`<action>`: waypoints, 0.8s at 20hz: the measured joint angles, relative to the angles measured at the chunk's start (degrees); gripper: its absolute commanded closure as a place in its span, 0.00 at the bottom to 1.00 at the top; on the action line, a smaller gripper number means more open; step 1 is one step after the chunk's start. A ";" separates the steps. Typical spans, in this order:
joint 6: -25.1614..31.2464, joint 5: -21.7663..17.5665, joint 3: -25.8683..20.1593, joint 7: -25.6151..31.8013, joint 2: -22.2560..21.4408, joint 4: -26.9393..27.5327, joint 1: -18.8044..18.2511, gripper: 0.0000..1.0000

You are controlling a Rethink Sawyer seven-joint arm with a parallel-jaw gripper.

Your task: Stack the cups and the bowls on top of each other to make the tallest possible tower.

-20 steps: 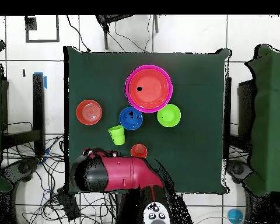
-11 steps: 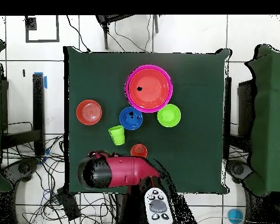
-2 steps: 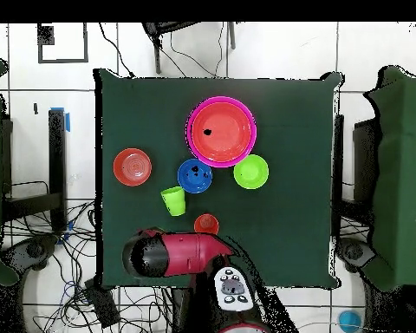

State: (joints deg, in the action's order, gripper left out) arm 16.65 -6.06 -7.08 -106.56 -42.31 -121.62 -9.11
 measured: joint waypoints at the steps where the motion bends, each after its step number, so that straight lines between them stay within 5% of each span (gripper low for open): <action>1: 0.00 -0.45 0.15 0.00 0.57 0.48 0.02 0.00; 16: 2.92 -3.01 0.83 -0.01 3.11 8.67 -0.03 0.00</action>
State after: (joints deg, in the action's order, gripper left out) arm 19.57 -9.07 -6.25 -106.58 -39.20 -112.95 -9.13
